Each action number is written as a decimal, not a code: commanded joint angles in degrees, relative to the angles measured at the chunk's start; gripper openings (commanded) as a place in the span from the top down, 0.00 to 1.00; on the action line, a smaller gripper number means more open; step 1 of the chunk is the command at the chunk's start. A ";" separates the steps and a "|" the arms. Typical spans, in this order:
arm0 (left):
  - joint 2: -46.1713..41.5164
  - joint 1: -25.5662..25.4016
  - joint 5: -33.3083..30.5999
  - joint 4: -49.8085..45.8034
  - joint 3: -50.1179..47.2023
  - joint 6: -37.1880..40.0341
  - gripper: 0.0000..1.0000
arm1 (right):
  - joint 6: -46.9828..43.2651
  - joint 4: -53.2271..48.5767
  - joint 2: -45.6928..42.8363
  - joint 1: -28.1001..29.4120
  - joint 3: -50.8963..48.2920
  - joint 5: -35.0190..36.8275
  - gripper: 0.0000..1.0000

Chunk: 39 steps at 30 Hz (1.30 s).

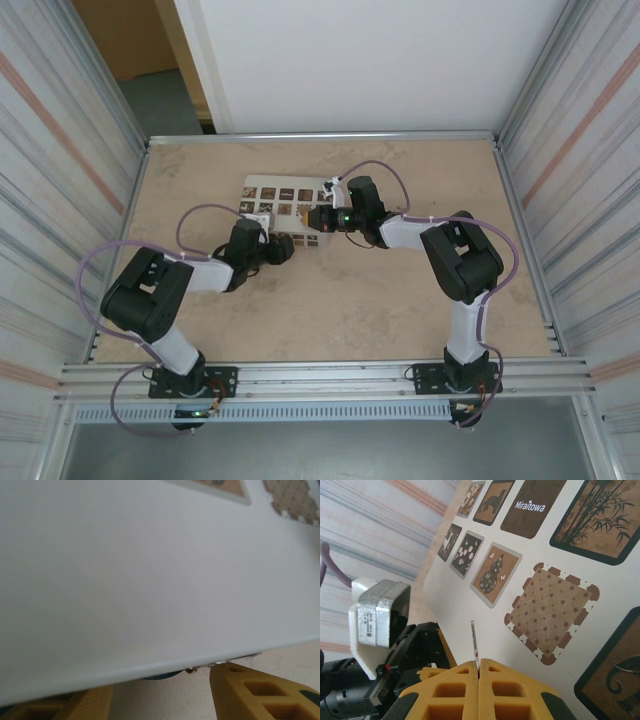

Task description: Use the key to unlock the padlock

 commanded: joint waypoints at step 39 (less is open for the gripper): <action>5.62 -2.43 -2.55 2.81 4.14 -1.79 0.60 | 1.34 -9.83 1.85 2.79 -2.50 1.52 1.00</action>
